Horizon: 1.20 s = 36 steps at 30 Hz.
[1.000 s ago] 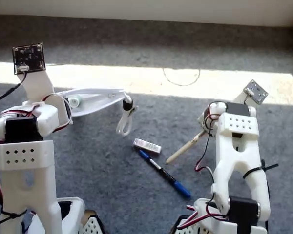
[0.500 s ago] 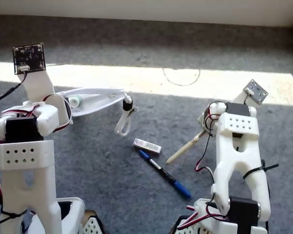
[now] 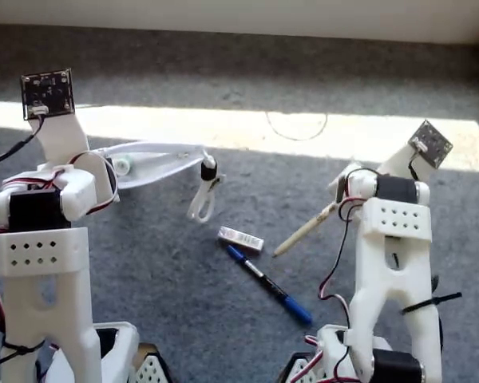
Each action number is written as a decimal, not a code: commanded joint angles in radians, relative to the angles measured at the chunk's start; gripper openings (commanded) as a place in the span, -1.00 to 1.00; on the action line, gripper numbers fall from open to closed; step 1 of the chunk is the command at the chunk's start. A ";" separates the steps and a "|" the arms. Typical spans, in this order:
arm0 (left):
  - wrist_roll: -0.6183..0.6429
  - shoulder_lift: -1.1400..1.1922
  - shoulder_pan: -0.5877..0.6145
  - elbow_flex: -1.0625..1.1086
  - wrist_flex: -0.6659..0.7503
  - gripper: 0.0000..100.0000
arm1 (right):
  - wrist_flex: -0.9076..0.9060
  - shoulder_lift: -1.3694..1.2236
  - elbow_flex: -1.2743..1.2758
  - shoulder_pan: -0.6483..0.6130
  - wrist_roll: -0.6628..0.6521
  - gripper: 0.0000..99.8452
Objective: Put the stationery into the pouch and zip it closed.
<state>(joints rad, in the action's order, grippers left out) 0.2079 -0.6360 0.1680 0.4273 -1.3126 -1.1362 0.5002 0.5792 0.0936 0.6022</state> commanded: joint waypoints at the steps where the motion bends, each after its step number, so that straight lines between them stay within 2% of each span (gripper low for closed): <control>1: -0.008 0.021 -0.071 -0.042 -0.015 -0.99 | 0.001 0.104 -0.039 -0.033 -0.009 -0.98; 9: -0.009 0.021 -0.137 -0.140 -0.094 -0.99 | 0.102 0.116 0.068 -0.033 -0.009 -0.98; 21: -0.041 0.028 -0.260 -0.311 -0.186 -0.99 | 0.101 0.117 0.079 -0.030 -0.009 -0.98; 31: -0.041 0.030 -0.255 -0.306 -0.221 -0.98 | 0.101 0.124 0.081 -0.030 -0.009 -0.99; 36: -0.043 0.030 -0.255 -0.280 -0.227 -0.98 | 0.104 0.285 0.084 -0.036 -0.048 -0.99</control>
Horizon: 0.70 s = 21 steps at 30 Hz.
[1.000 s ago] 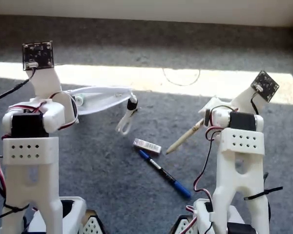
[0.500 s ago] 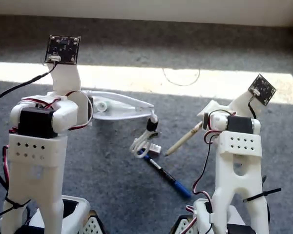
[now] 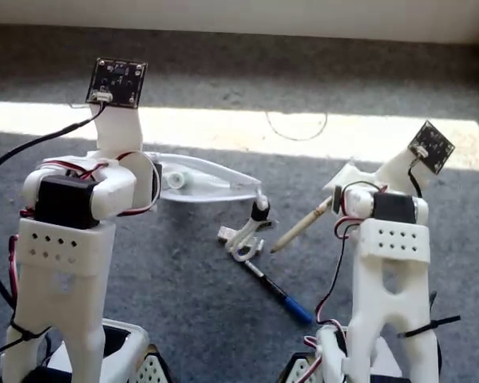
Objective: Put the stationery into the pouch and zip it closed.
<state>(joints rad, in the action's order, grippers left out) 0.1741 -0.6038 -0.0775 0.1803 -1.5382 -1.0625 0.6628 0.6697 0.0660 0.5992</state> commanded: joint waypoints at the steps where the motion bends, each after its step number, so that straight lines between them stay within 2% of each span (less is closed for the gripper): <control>1: -0.009 -0.002 -0.010 -0.025 -0.002 -0.98 | 0.031 0.162 -0.005 -0.010 -0.074 -0.99; 5: -0.011 -0.002 -0.010 -0.013 -0.002 -0.98 | 0.031 0.272 -0.005 -0.051 -0.129 -0.99; 14: -0.009 -0.002 -0.010 -0.012 -0.002 -0.98 | 0.033 0.315 -0.027 -0.107 -0.140 -0.99; 21: -0.006 -0.012 -0.010 -0.015 -0.002 -0.98 | 0.031 0.315 -0.137 -0.203 -0.287 -0.99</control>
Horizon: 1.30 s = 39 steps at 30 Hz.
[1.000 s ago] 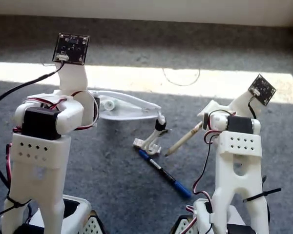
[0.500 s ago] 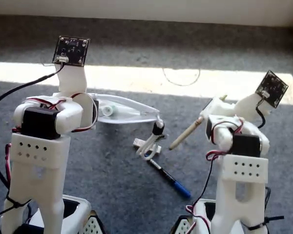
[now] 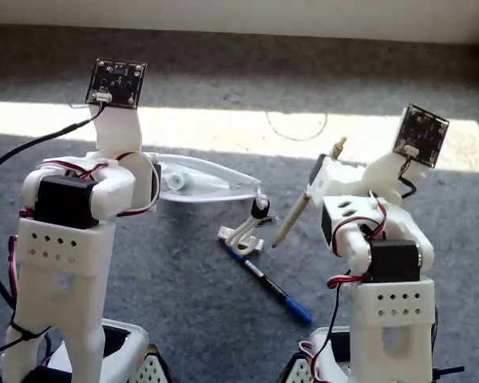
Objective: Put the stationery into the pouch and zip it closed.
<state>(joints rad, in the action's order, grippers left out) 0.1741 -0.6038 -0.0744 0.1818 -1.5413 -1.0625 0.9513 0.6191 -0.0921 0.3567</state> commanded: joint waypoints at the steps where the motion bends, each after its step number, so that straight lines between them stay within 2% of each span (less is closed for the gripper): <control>1: -0.006 -0.012 -0.013 -0.018 0.002 -0.98 | 0.031 0.027 -0.101 -0.062 -0.055 -0.99; 12: -0.005 -0.012 -0.013 -0.019 0.000 -0.98 | 0.033 0.027 -0.194 -0.242 -0.178 -0.99; 17: -0.005 -0.012 -0.013 -0.016 -0.002 -0.98 | 0.033 0.022 -0.271 -0.288 -0.181 -0.99; 39: -0.003 -0.004 -0.013 -0.010 0.011 -0.98 | 0.024 0.028 -0.292 -0.291 -0.178 -0.99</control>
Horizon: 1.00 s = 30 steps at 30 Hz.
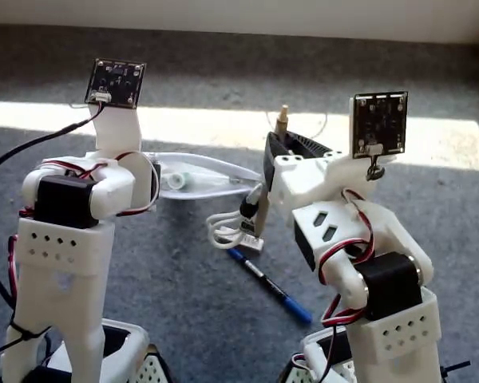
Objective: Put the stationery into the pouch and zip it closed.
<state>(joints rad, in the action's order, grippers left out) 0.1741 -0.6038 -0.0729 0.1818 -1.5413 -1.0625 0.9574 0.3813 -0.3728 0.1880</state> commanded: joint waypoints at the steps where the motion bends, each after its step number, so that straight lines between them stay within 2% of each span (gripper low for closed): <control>1: -0.003 -0.004 -0.015 -0.005 0.018 -0.98 | 0.016 0.022 -0.056 -0.008 -0.011 -0.99; 6: -0.002 -0.004 -0.013 0.059 0.094 -0.98 | -0.019 0.022 -0.076 -0.012 -0.012 -0.99; 12: 0.052 -0.008 0.067 0.076 0.123 -0.98 | -0.022 0.021 -0.133 -0.013 -0.012 -0.99; 30: 0.054 -0.004 0.067 0.079 0.121 -0.98 | -0.018 0.015 -0.390 -0.015 -0.011 -0.99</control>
<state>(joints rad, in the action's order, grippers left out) 0.2171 -0.6068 -0.0207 0.2631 -1.4415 -1.0825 0.9590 0.0698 -0.3775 0.1880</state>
